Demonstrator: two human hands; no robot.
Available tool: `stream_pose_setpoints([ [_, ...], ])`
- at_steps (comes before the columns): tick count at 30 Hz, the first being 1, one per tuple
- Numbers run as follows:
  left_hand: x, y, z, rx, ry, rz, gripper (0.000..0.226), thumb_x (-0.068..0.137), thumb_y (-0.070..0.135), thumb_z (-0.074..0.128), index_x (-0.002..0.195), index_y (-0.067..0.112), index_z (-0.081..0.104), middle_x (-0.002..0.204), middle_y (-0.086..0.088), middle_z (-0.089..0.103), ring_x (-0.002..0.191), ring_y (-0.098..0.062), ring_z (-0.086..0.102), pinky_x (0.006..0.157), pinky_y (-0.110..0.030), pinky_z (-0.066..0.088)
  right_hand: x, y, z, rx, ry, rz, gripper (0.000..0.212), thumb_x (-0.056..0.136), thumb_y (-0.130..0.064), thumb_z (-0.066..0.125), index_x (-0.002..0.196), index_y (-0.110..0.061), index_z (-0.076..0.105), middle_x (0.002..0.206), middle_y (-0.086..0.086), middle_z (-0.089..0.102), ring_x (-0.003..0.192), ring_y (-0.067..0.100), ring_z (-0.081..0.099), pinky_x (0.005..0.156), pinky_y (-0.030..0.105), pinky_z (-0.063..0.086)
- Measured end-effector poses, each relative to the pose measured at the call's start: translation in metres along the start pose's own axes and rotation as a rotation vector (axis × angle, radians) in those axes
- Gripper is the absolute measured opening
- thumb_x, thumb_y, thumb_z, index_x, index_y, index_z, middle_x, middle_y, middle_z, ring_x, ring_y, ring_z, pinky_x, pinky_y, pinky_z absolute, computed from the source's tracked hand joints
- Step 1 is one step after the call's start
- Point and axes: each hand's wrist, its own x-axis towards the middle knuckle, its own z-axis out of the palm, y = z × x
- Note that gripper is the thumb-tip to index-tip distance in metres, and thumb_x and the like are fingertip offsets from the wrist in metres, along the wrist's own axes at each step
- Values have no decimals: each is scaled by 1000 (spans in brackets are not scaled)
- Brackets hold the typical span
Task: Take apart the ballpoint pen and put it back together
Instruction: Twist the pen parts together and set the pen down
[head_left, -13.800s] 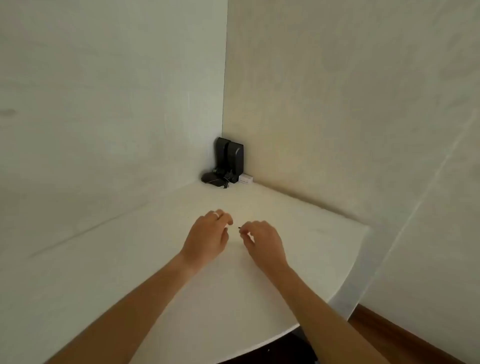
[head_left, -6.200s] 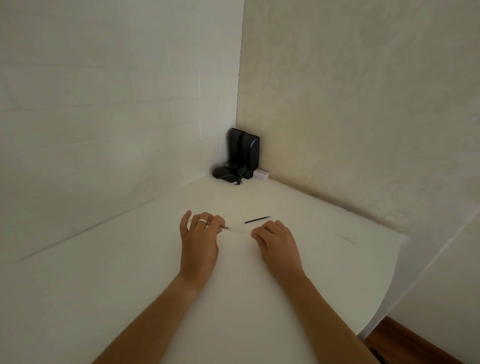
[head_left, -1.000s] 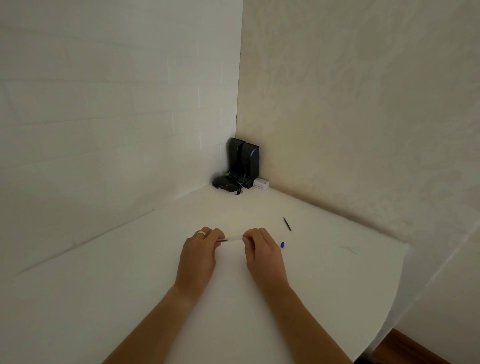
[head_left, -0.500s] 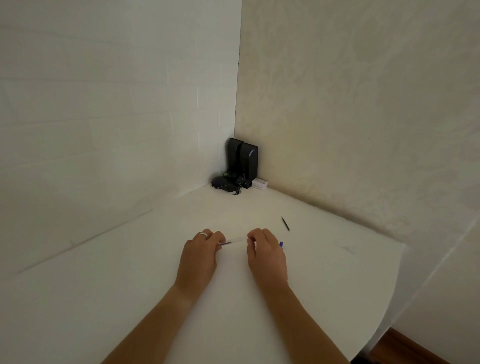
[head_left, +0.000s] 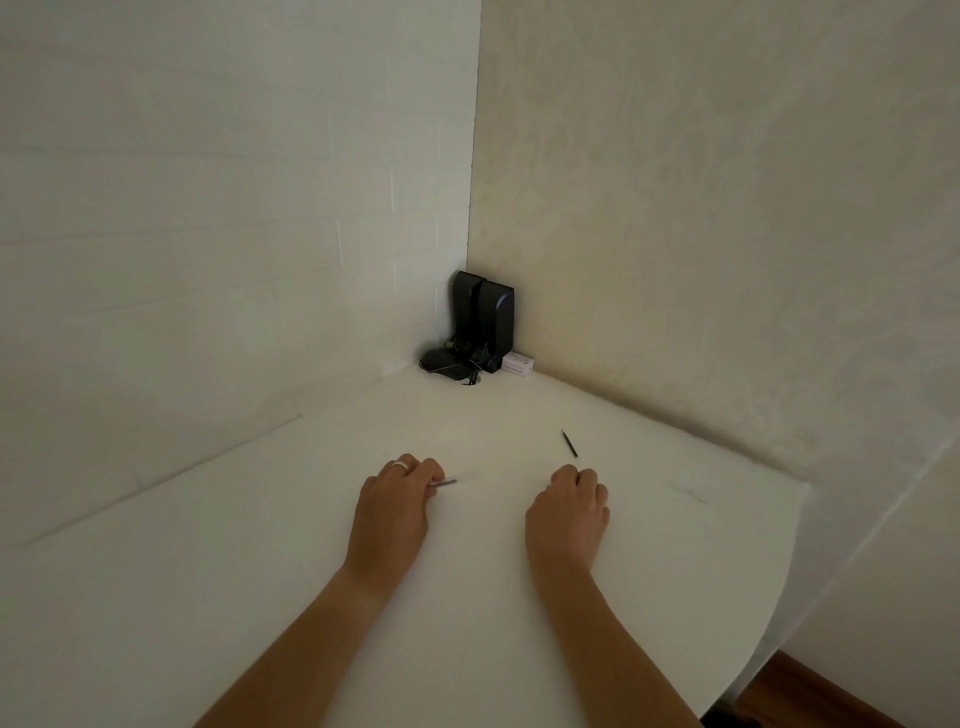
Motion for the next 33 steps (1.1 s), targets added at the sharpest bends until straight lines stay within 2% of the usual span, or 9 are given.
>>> stream_pose_setpoints([
  [3,0,0,1,4,-1,4,20,88,4,62,93,23,66,84,4,61,79,-22,61,69,-40,50,1,1,3,70,-12,-36,19,85,6,52,97,-7,60,99,11,59,91,28,52,76,36,44],
  [6,0,-1,1,5,-1,3,21,87,3,60,93,23,65,85,4,61,80,-22,60,70,-41,50,1,-1,2,237,-52,-143,13,91,0,53,97,-9,60,95,8,59,85,24,54,74,37,50],
  [10,0,-1,2,8,-14,9,23,87,2,58,95,23,65,88,3,62,82,-22,61,72,-41,50,-2,-6,-3,430,-153,-373,10,94,-6,55,93,-15,60,86,0,64,78,17,58,69,30,49],
  [12,0,-1,2,4,-20,4,24,86,2,58,96,23,65,88,3,62,83,-22,61,72,-41,50,-2,-7,-3,473,-181,-422,11,94,-7,57,93,-17,62,85,-4,66,76,13,59,68,27,49],
  [19,0,2,1,-6,-19,19,26,85,0,58,95,23,66,88,3,62,82,-21,60,73,-39,49,-1,-6,-1,488,-168,-463,14,93,-9,58,92,-22,61,87,-10,65,77,11,58,68,31,52],
  [24,1,0,1,-5,-13,2,26,85,0,58,95,23,65,88,3,62,83,-22,61,74,-40,50,0,-6,-2,512,-80,-439,14,93,-8,58,96,-21,60,91,-9,63,77,10,56,68,33,53],
  [33,0,-1,3,-41,-22,55,25,87,3,58,96,25,64,89,7,61,82,-15,59,74,-35,48,-2,-8,-3,460,-157,-531,15,92,-8,57,93,-23,59,88,-12,61,76,9,54,68,30,50],
])
